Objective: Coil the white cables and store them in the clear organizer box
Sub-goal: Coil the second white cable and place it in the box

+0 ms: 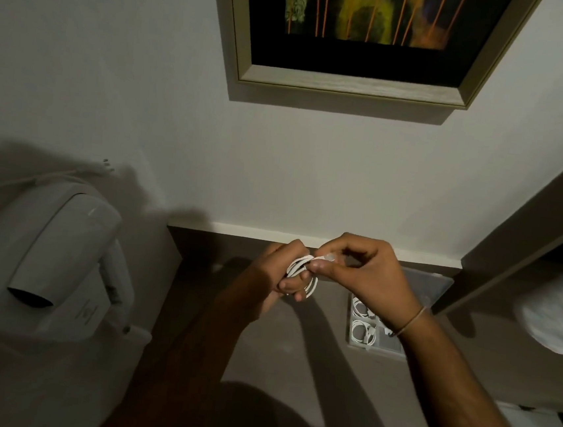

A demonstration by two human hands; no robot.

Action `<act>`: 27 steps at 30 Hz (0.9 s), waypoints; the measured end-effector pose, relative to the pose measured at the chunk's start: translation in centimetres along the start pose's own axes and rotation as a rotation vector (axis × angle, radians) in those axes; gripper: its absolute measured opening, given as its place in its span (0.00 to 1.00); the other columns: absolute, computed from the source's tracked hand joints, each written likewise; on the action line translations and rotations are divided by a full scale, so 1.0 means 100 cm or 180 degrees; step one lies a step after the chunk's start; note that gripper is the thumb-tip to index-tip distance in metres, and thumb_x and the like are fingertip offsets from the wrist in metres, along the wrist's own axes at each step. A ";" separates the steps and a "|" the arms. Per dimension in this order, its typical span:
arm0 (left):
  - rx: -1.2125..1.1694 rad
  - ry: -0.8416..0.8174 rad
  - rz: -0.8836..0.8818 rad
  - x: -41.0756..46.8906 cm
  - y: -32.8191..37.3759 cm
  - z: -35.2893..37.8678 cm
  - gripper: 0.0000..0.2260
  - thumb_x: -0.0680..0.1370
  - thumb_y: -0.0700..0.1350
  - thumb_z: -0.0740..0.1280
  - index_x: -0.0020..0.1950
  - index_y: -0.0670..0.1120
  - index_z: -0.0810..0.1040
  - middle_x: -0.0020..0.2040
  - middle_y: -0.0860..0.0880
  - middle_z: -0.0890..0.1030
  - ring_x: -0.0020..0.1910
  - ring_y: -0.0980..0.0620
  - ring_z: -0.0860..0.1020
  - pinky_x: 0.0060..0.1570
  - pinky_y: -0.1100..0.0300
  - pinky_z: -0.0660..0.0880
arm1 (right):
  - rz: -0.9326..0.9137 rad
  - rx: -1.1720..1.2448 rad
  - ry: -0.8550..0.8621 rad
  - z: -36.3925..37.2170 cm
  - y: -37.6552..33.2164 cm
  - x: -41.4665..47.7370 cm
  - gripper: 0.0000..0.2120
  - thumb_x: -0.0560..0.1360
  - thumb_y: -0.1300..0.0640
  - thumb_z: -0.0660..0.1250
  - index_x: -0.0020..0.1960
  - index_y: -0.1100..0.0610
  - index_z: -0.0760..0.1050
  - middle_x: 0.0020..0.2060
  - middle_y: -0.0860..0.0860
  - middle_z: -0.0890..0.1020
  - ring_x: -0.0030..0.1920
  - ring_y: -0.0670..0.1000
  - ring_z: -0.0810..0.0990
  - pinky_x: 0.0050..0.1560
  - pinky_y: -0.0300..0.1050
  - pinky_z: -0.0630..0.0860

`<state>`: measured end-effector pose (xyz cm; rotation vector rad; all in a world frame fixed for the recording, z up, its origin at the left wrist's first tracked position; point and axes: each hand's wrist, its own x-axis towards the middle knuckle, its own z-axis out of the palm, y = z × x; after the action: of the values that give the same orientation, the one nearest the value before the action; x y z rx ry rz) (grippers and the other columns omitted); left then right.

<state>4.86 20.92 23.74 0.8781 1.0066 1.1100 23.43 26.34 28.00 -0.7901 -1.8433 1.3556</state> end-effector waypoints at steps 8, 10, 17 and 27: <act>-0.0800 0.0254 -0.0103 -0.002 -0.014 0.012 0.20 0.82 0.44 0.55 0.32 0.46 0.76 0.19 0.54 0.65 0.20 0.57 0.59 0.30 0.57 0.59 | 0.0672 0.0903 0.0283 0.025 0.028 -0.017 0.06 0.77 0.60 0.76 0.54 0.59 0.86 0.51 0.58 0.89 0.52 0.58 0.89 0.50 0.52 0.86; -0.0653 0.0441 -0.0149 -0.002 -0.018 0.011 0.19 0.81 0.44 0.58 0.31 0.44 0.74 0.21 0.51 0.64 0.23 0.54 0.60 0.32 0.57 0.63 | 0.0878 0.0814 0.0469 0.023 0.031 -0.016 0.04 0.76 0.63 0.76 0.51 0.60 0.87 0.45 0.59 0.90 0.47 0.57 0.90 0.49 0.50 0.86; 0.0657 0.0175 -0.0386 0.009 -0.040 -0.002 0.16 0.87 0.51 0.62 0.50 0.48 0.87 0.43 0.47 0.86 0.43 0.51 0.81 0.58 0.50 0.79 | 0.1454 0.0554 0.0932 0.006 0.044 -0.028 0.04 0.74 0.72 0.76 0.48 0.67 0.86 0.41 0.65 0.89 0.38 0.54 0.89 0.40 0.42 0.86; 0.1865 -0.0012 0.0309 0.068 -0.121 0.039 0.14 0.75 0.43 0.78 0.58 0.56 0.88 0.48 0.57 0.90 0.48 0.60 0.87 0.49 0.56 0.83 | 0.1982 -0.0092 0.1364 -0.051 0.121 -0.067 0.11 0.73 0.70 0.77 0.55 0.63 0.87 0.46 0.62 0.89 0.49 0.66 0.89 0.52 0.62 0.87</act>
<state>12.98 24.54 12.32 1.4069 1.3255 0.8986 32.24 26.88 16.13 -1.6217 -1.3263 1.3719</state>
